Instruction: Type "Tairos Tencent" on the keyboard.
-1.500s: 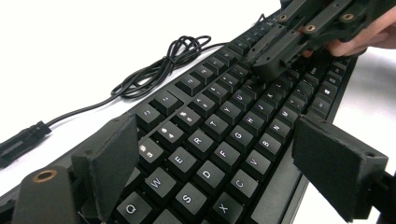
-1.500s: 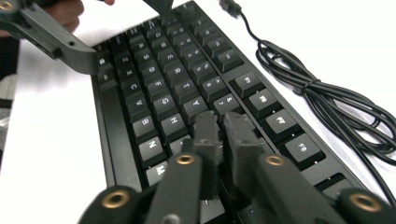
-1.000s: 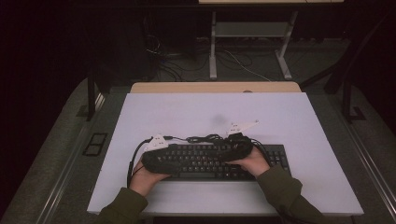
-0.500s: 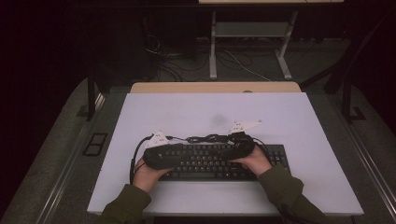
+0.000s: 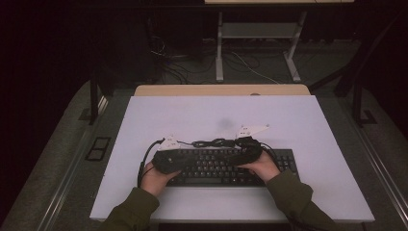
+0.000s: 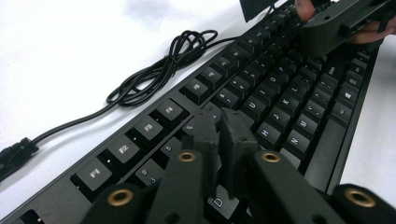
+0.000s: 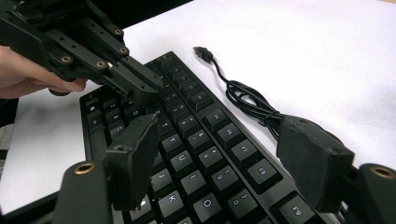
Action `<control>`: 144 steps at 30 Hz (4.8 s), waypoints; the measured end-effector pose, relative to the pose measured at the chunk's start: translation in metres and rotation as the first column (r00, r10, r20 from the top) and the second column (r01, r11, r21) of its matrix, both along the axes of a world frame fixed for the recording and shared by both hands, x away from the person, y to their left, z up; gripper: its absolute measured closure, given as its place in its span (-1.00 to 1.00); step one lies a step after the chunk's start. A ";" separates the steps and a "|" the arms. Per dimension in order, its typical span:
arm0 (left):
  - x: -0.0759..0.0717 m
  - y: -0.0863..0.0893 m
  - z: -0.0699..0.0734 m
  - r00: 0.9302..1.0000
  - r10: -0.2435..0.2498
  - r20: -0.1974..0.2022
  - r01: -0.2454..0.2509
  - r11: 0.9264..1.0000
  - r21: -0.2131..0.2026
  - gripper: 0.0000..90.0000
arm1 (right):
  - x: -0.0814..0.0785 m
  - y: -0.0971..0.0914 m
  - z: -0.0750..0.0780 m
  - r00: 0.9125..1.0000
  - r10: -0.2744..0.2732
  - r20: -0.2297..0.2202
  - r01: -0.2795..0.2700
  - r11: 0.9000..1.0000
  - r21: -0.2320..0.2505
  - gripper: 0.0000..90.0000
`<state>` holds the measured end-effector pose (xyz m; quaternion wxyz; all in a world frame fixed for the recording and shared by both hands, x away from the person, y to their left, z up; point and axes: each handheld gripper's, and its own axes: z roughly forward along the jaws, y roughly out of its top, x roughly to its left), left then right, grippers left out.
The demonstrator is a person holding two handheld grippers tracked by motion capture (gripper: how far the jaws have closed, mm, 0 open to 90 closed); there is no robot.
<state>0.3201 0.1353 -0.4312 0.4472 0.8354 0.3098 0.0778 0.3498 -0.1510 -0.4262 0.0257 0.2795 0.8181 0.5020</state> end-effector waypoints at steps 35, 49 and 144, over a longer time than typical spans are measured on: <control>0.001 -0.008 -0.005 1.000 -0.008 -0.007 0.009 0.997 0.078 0.98 | -0.002 0.003 -0.001 1.000 0.005 0.005 -0.005 1.000 -0.011 -0.35; 0.000 -0.006 -0.001 1.000 -0.007 0.001 0.007 0.999 0.052 0.99 | -0.002 0.002 0.001 1.000 0.000 0.009 0.000 1.000 -0.010 -0.36; -0.015 0.017 -0.002 0.999 0.008 0.034 -0.007 1.000 -0.006 -0.56 | -0.007 0.003 -0.010 0.994 0.102 -0.025 -0.105 0.974 -0.199 0.98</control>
